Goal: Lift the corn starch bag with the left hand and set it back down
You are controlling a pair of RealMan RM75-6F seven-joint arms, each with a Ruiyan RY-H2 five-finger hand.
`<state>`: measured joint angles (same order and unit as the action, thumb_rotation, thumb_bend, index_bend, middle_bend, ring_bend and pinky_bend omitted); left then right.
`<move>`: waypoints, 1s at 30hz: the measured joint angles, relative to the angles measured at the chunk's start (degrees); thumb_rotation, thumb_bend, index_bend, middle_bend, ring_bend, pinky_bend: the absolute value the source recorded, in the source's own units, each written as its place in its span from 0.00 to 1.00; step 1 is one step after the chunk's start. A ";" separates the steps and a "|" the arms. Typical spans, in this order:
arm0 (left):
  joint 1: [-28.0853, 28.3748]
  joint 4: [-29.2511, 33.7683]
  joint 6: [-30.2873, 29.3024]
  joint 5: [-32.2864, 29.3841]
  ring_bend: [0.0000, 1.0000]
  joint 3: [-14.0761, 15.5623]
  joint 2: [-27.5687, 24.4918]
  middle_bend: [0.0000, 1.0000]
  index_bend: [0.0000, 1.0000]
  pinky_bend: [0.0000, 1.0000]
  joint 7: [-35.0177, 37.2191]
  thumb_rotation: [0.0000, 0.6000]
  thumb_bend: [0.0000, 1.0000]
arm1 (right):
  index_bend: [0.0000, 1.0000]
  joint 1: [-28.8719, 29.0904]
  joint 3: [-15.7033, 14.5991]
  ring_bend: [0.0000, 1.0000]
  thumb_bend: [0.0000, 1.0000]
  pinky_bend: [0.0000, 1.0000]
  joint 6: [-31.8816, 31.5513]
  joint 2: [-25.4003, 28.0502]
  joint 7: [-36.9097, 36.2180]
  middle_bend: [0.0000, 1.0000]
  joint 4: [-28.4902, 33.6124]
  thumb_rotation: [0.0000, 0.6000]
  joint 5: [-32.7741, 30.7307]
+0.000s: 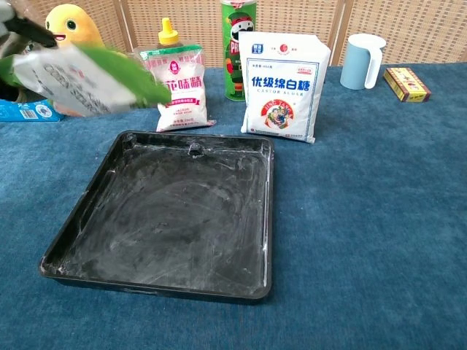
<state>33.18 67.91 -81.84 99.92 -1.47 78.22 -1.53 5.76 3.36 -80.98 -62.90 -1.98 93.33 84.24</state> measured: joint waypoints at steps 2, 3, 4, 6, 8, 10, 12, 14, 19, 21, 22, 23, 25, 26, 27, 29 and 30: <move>-1.10 -2.21 -0.37 -2.42 0.71 -0.47 1.92 0.79 0.87 0.72 5.28 1.00 0.39 | 0.00 0.02 -0.04 0.00 0.00 0.04 0.04 -0.06 0.22 0.00 0.03 1.00 0.01; -1.76 -3.55 -0.44 -3.97 0.71 -0.80 3.18 0.79 0.87 0.72 8.70 1.00 0.39 | 0.00 0.04 -0.05 0.00 0.00 0.04 0.10 -0.11 0.38 0.00 0.04 1.00 -0.01; -2.19 -4.44 -0.40 -5.07 0.71 -1.05 4.08 0.79 0.87 0.72 11.24 1.00 0.39 | 0.00 0.06 -0.07 0.00 0.00 0.04 0.17 -0.15 0.49 0.00 0.06 1.00 -0.04; -3.07 -6.42 -0.01 -7.41 0.71 -1.61 6.18 0.79 0.87 0.72 17.18 1.00 0.39 | 0.00 0.13 -0.10 0.00 0.00 0.04 0.39 -0.24 0.71 0.00 0.08 1.00 -0.15; -3.73 -8.26 0.67 -9.35 0.71 -2.09 8.18 0.79 0.87 0.71 22.17 1.00 0.39 | 0.00 0.19 -0.08 0.00 0.00 0.04 0.58 -0.34 0.91 0.00 0.04 1.00 -0.38; -4.37 -11.20 1.74 -11.42 0.71 -2.65 10.88 0.79 0.87 0.70 27.59 1.00 0.38 | 0.00 0.31 -0.05 0.00 0.00 0.04 0.92 -0.46 1.14 0.00 -0.03 1.00 -0.64; -4.91 -14.35 3.10 -13.39 0.71 -3.25 13.85 0.79 0.87 0.68 31.84 1.00 0.38 | 0.00 0.45 -0.02 0.00 0.00 0.04 1.27 -0.59 1.37 0.00 -0.09 1.00 -0.88; -5.31 -16.56 4.33 -15.03 0.71 -3.85 16.06 0.79 0.87 0.67 33.78 1.00 0.37 | 0.00 0.53 -0.05 0.00 0.00 0.04 1.50 -0.64 1.45 0.00 -0.10 1.00 -0.95; -5.84 -19.54 7.35 -17.62 0.70 -5.15 19.34 0.77 0.87 0.66 36.06 1.00 0.36 | 0.00 0.66 -0.08 0.00 0.00 0.04 1.80 -0.68 1.54 0.00 -0.13 1.00 -1.12; -5.82 -19.78 8.15 -17.81 0.68 -5.21 19.85 0.73 0.86 0.64 37.17 1.00 0.36 | 0.00 0.73 -0.15 0.00 0.00 0.04 2.03 -0.69 1.52 0.00 -0.10 1.00 -1.15; -5.81 -19.93 8.35 -17.77 0.67 -5.17 20.13 0.72 0.85 0.63 37.70 1.00 0.36 | 0.00 0.76 -0.18 0.00 0.00 0.04 2.12 -0.68 1.44 0.00 -0.08 1.00 -1.15; -5.80 -20.22 8.45 -17.65 0.64 -5.09 20.42 0.68 0.83 0.61 38.10 1.00 0.35 | 0.00 0.79 -0.20 0.00 0.00 0.04 2.17 -0.67 1.41 0.00 -0.06 1.00 -1.15; -5.72 -21.01 8.86 -17.20 0.54 -4.66 20.81 0.55 0.78 0.53 38.45 1.00 0.33 | 0.00 0.80 -0.21 0.00 0.00 0.04 2.20 -0.67 1.49 0.00 -0.07 1.00 -1.18; -5.66 -21.10 9.25 -16.92 0.44 -4.34 20.82 0.44 0.71 0.44 38.70 1.00 0.32 | 0.00 0.81 -0.22 0.00 0.00 0.04 2.22 -0.68 1.51 0.00 -0.06 1.00 -1.18; -5.55 -21.04 9.99 -16.45 0.32 -3.76 20.69 0.32 0.59 0.34 39.27 1.00 0.29 | 0.00 0.80 -0.25 0.00 0.00 0.04 2.23 -0.68 1.52 0.00 -0.03 1.00 -1.17; -5.35 -20.72 11.54 -15.72 0.16 -2.71 20.16 0.16 0.39 0.17 40.16 1.00 0.24 | 0.00 0.79 -0.29 0.00 0.00 0.04 2.21 -0.66 1.54 0.00 0.01 1.00 -1.13; -5.21 -20.44 12.69 -15.23 0.09 -1.95 19.63 0.10 0.29 0.10 40.58 1.00 0.21 | 0.00 0.78 -0.30 0.00 0.00 0.04 2.19 -0.65 1.55 0.00 0.03 1.00 -1.10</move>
<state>27.97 47.47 -69.15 84.69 -3.42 97.85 39.05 6.55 3.06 -78.80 -63.54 -0.42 93.36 83.15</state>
